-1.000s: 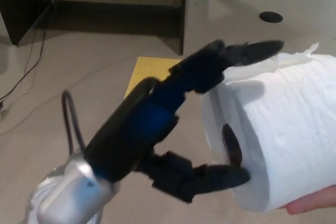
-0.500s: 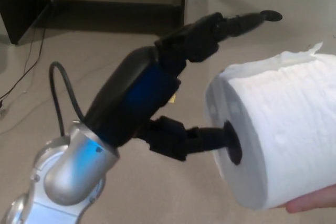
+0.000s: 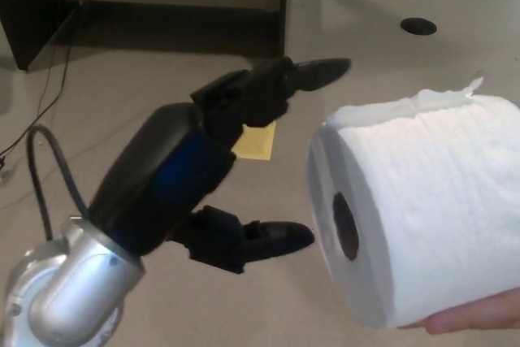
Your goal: A person is holding a toilet paper roll and the robot extends its left hand to grab the roll by inserting its thumb into the gap in the middle and brings its hand down by its side. Then it extends its arm again to hand the toilet paper roll back to the person.
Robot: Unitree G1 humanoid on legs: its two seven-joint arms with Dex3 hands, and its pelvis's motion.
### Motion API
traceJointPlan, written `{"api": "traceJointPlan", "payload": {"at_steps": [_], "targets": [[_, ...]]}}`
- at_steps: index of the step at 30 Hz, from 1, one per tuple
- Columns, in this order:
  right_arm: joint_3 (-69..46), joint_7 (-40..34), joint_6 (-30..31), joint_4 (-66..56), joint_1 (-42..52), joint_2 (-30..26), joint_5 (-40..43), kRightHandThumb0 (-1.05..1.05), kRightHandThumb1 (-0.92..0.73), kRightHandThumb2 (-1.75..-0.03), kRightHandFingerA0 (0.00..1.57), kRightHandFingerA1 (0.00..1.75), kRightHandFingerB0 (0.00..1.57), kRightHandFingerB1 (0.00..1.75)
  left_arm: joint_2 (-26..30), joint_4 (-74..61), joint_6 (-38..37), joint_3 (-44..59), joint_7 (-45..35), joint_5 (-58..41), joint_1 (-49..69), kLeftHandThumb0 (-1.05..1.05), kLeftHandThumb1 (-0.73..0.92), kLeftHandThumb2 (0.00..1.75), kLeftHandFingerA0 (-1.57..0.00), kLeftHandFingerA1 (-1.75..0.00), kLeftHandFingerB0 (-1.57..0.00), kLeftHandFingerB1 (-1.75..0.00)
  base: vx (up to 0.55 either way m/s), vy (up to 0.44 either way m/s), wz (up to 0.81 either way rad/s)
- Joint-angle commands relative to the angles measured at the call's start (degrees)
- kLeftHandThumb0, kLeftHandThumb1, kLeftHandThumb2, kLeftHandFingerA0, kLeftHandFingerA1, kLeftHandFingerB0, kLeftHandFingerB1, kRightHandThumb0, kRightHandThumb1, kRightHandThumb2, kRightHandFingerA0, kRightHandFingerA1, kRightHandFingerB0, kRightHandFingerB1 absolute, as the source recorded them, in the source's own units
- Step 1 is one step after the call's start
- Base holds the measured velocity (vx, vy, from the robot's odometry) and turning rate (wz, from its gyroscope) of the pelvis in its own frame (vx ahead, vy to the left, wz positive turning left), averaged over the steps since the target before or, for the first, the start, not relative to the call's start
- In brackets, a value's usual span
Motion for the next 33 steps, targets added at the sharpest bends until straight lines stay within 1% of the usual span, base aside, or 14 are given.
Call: {"api": "traceJointPlan", "payload": {"at_steps": [1, 2, 3, 4, 10, 11, 14, 20, 22, 23, 27, 28, 31, 33], "targets": [[-0.9, -0.3, 0.1, -0.1, -0.7, -0.1, 0.5, -0.36, -0.65, -0.60, 0.74, 0.57, 0.58, 0.42, -2.5, -0.1, 0.7, -3.2, 0.0, 3.7, -3.2, -0.44, 0.38, 0.62, -0.26, -0.41, -0.22, -0.35, 0.00, 0.000, 0.00], [-1.1, -0.2, 0.6, -0.1, -1.6, -0.1, 0.5, -0.36, -0.65, -0.60, 0.73, 0.56, 0.58, 0.42, -3.0, 0.4, 1.2, -3.4, 0.0, 4.2, -4.6, -0.21, 0.26, 0.84, -0.14, -0.53, -0.12, -0.51, 0.00, 0.000, 0.00], [-1.2, 0.1, 0.3, -0.1, -1.7, -0.2, 0.4, -0.37, -0.65, -0.60, 0.71, 0.53, 0.57, 0.42, -3.9, -0.3, 2.2, -4.2, 0.0, 4.6, -4.6, -0.20, 0.25, 0.83, -0.13, -0.53, -0.11, -0.51, 0.00, 0.000, 0.00], [-1.2, 0.2, 0.1, -0.1, -1.7, -0.4, 0.4, -0.38, -0.65, -0.60, 0.76, 0.58, 0.58, 0.42, -4.3, -0.5, 2.4, -4.6, 0.1, 5.1, -4.6, -0.20, 0.25, 0.82, -0.12, -0.52, -0.10, -0.51, 0.00, 0.000, 0.00], [-2.3, 0.7, -0.6, -0.1, -1.7, -1.3, 0.8, -0.36, -0.64, -0.60, 0.78, 0.58, 0.58, 0.43, -5.9, -0.2, 2.2, -4.5, 0.4, 6.4, -4.3, -0.20, 0.26, 0.84, -0.13, -0.53, -0.11, -0.51, 0.00, 0.000, 0.00], [-2.1, 0.7, -0.5, -0.1, -1.5, -1.2, 0.6, -0.36, -0.64, -0.60, 0.77, 0.58, 0.58, 0.43, -5.7, -0.1, 2.1, -4.1, 0.2, 6.1, -4.0, -0.44, 0.38, 0.62, -0.26, -0.41, -0.20, -0.35, 0.00, 0.000, 0.00], [-2.1, 0.5, -0.4, -0.1, -1.9, -1.2, 0.4, -0.37, -0.65, -0.60, 0.77, 0.57, 0.58, 0.42, -5.3, 1.5, 1.1, -2.2, -0.3, 4.4, -4.3, -0.45, 0.38, 0.63, -0.28, -0.44, -0.18, -0.35, 0.00, 0.000, 0.00], [-1.9, 0.4, -0.7, -0.1, -1.2, -1.5, 0.1, -0.38, -0.65, -0.60, 0.74, 0.54, 0.58, 0.42, -5.8, 3.0, -0.4, -2.5, 0.5, 5.6, -4.9, -0.42, 0.38, 0.61, -0.34, -0.44, -0.20, -0.35, 0.00, 0.000, 0.00], [-2.3, 0.6, -0.4, 0.1, -0.9, -1.3, 0.6, -0.35, -0.65, -0.60, 0.74, 0.52, 0.58, 0.43, -6.4, 2.7, 0.7, -3.6, 0.4, 6.6, -5.3, -0.41, 0.39, 0.61, -0.30, -0.42, -0.19, -0.34, 0.00, 0.000, 0.00], [-2.1, 0.4, -0.4, 0.2, -0.8, -1.4, 0.3, -0.36, -0.65, -0.60, 0.74, 0.51, 0.59, 0.42, -7.7, 3.4, 0.9, -5.0, 1.0, 7.3, -6.0, -0.39, 0.38, 0.59, -0.35, -0.43, -0.20, -0.33, 0.00, 0.000, 0.00], [-1.9, -0.7, -2.4, 0.1, 4.0, -2.4, 0.0, -0.37, -0.65, -0.60, 0.75, 0.53, 0.59, 0.43, -12.8, 4.1, 1.5, -12.0, 3.7, 11.7, -4.4, -0.41, 0.38, 0.60, -0.36, -0.43, -0.21, -0.34, 0.00, 0.000, 0.00], [-2.2, -0.5, -2.7, 0.0, 4.1, -2.5, 0.4, -0.36, -0.65, -0.60, 0.76, 0.53, 0.58, 0.43, -13.5, 4.7, 0.9, -12.6, 4.1, 12.2, -4.7, -0.33, 0.43, 0.53, -0.41, -0.39, -0.24, -0.29, 0.00, 0.000, 0.00], [-2.2, 0.2, -3.2, -0.2, 4.2, -2.6, 0.2, -0.38, -0.66, -0.60, 0.74, 0.55, 0.57, 0.42, -17.0, 4.8, 1.1, -14.9, 4.8, 11.5, -4.0, -0.29, 0.42, 0.53, -0.41, -0.39, -0.27, -0.30, 0.00, 0.000, 0.00], [-2.6, 0.9, -2.5, -0.4, 2.7, -2.7, 0.6, -0.38, -0.66, -0.60, 0.74, 0.60, 0.56, 0.43, -19.1, 6.6, 0.7, -16.2, 5.8, 12.8, -5.2, -0.37, 0.36, 0.58, -0.42, -0.42, -0.28, -0.35, 0.00, 0.000, 0.00]]}}
